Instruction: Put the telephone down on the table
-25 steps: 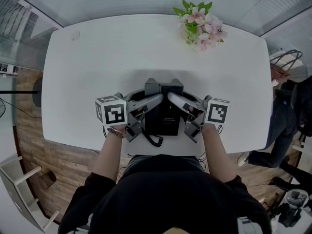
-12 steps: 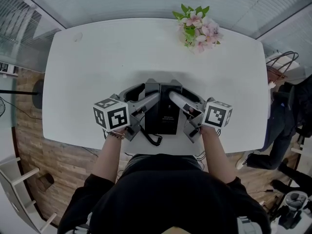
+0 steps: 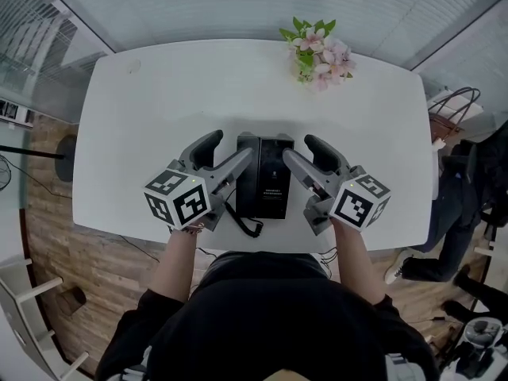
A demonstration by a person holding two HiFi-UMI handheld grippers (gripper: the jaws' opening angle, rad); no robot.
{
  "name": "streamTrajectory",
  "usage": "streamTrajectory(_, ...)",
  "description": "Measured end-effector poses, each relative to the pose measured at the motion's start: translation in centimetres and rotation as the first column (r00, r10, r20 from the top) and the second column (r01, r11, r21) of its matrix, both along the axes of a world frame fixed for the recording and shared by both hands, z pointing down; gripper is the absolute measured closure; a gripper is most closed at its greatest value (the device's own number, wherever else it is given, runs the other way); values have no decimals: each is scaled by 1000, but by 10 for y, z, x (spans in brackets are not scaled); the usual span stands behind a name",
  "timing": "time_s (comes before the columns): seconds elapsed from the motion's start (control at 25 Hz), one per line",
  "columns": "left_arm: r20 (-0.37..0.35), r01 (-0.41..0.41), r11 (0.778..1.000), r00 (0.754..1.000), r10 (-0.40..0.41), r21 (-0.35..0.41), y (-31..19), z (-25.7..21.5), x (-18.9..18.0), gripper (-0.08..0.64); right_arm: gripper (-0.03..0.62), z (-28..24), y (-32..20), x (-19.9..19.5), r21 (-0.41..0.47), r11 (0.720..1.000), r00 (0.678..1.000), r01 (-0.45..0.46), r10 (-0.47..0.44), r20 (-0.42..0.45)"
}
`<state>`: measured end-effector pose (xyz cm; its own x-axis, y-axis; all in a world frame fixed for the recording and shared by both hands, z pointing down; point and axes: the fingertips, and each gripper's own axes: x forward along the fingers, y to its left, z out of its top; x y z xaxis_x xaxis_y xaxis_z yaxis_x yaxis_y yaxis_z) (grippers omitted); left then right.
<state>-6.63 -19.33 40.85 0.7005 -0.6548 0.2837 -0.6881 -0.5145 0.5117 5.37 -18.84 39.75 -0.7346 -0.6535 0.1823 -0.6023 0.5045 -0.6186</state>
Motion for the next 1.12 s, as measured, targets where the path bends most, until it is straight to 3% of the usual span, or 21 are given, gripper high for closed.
streamTrajectory(0.2, 29, 37, 994, 999, -40, 102, 5, -32, -4, 212, 327, -37, 5, 3, 126, 992, 999, -13, 18, -41)
streamTrajectory(0.44, 64, 3, 977, 998, -18, 215, 15, -64, 5, 229, 379, -71, 9, 8, 235, 971, 998, -48, 54, -22)
streamTrajectory(0.76, 47, 28, 947, 998, -46, 319, 19, -94, 3, 362, 462, -98, 19, 3, 337, 941, 997, -33, 56, -59)
streamTrajectory(1.12, 60, 11, 931, 998, -36, 365, 28, -110, 10, 516, 581, -122, 28, 0, 420, 907, 997, -25, 54, -55)
